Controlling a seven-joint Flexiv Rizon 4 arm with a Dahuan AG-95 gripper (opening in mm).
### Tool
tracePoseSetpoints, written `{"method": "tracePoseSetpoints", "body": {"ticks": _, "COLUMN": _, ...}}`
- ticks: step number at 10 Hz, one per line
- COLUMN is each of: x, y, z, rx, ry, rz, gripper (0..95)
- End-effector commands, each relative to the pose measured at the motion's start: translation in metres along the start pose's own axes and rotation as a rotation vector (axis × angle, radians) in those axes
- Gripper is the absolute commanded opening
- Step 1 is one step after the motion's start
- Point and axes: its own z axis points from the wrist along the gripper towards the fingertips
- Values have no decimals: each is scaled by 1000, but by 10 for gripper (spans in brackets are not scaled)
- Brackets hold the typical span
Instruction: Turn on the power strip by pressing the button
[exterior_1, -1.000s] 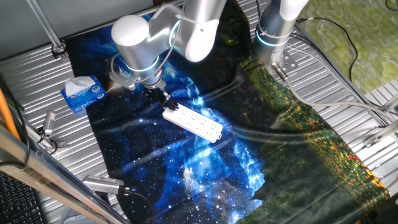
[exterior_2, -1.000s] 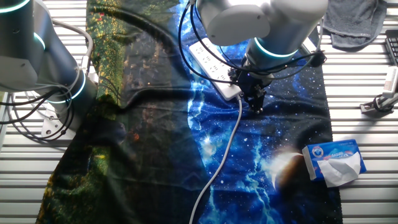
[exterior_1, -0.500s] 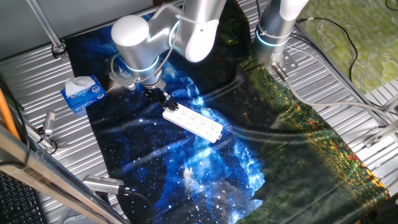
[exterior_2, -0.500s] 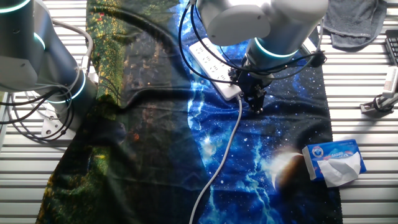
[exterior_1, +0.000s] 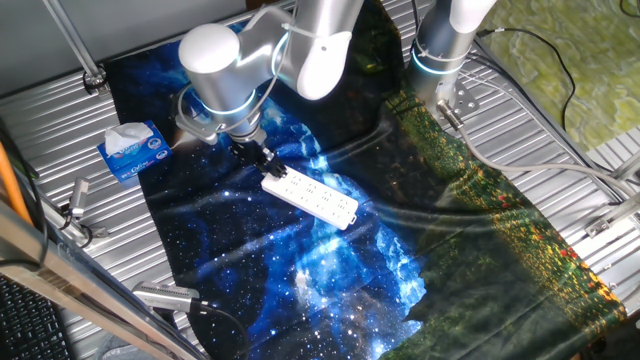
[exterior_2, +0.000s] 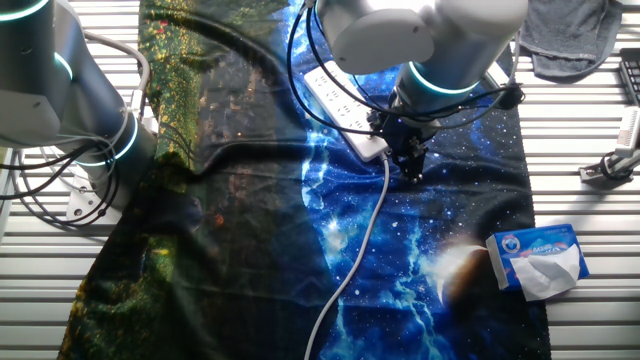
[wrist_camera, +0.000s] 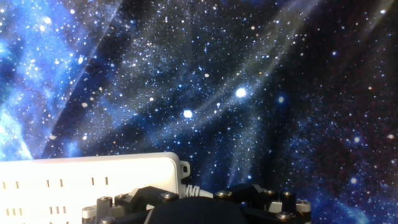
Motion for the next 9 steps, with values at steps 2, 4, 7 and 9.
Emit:
{"method": "tracePoseSetpoints", "body": {"ticks": 2, "x": 0, "y": 1, "z": 0, "rx": -10, "ry": -2, "rz": -17, "gripper": 950}}
{"method": "tracePoseSetpoints", "body": {"ticks": 4, "x": 0, "y": 1, "z": 0, "rx": -9, "ry": -1, "rz": -23, "gripper": 950}}
{"method": "tracePoseSetpoints", "body": {"ticks": 7, "x": 0, "y": 1, "z": 0, "rx": -10, "ry": 1, "rz": -36, "gripper": 950}}
{"method": "tracePoseSetpoints", "body": {"ticks": 9, "x": 3, "y": 3, "z": 1, "rx": -9, "ry": 1, "rz": -35, "gripper": 950}}
